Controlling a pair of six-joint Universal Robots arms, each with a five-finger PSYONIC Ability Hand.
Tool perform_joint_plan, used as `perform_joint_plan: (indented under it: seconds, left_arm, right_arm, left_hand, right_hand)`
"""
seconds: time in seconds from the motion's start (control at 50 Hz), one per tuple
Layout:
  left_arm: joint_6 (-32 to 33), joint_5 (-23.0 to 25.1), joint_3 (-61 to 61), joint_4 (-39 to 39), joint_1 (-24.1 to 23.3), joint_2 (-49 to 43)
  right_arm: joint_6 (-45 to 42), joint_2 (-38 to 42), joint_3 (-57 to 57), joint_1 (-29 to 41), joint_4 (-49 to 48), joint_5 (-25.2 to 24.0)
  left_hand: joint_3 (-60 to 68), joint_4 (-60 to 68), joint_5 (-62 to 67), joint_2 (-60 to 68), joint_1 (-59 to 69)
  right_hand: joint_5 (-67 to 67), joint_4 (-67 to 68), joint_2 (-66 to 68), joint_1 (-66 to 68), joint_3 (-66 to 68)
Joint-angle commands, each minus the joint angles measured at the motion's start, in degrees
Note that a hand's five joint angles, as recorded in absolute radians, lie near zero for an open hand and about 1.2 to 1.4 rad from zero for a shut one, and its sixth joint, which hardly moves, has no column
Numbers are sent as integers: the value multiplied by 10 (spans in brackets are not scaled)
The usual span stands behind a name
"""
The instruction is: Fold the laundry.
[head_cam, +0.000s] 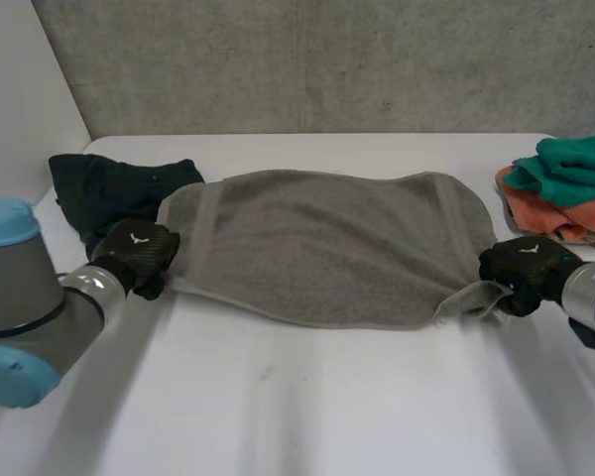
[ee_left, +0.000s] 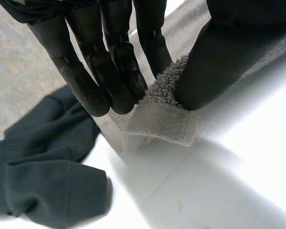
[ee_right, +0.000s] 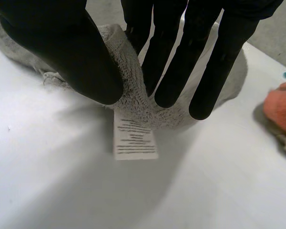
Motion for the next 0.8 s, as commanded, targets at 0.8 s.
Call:
perform_joint_plan:
  seconds: [0.8]
  left_arm:
    - [-138,-53,283,73,7,13]
  right_arm:
    - [106,-18,-244,42,-225,12]
  left_hand:
    - [120,117,139,115,138]
  right_hand:
    - [120,115,126,157,116]
